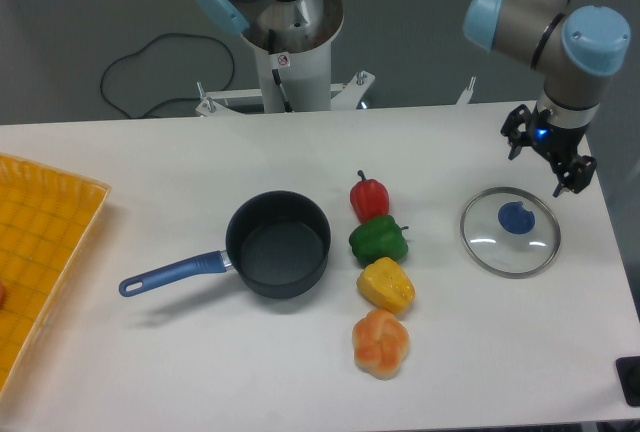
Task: Pick up the bread
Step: 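Lower the open gripper from above the glass lid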
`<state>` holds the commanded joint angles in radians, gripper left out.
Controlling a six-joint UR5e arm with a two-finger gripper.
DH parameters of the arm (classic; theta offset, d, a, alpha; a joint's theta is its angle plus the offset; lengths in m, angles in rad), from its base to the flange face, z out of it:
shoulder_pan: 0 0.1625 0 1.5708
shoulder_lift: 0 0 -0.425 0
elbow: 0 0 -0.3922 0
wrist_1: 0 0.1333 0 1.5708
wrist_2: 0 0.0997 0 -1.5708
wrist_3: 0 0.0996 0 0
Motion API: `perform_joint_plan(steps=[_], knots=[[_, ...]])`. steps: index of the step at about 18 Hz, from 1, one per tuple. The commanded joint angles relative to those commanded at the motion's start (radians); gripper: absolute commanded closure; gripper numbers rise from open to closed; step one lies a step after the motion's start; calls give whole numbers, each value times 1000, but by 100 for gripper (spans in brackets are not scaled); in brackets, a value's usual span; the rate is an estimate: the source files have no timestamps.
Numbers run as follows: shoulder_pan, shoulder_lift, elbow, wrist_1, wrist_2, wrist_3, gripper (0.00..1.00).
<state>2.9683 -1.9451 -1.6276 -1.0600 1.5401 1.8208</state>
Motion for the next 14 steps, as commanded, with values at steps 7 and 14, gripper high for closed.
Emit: perform_joint_plan(steps=[7,14], knots=[[-8,2,-18,-2,3,-17,0],[-18,38,-72,-2,2,-223,0]])
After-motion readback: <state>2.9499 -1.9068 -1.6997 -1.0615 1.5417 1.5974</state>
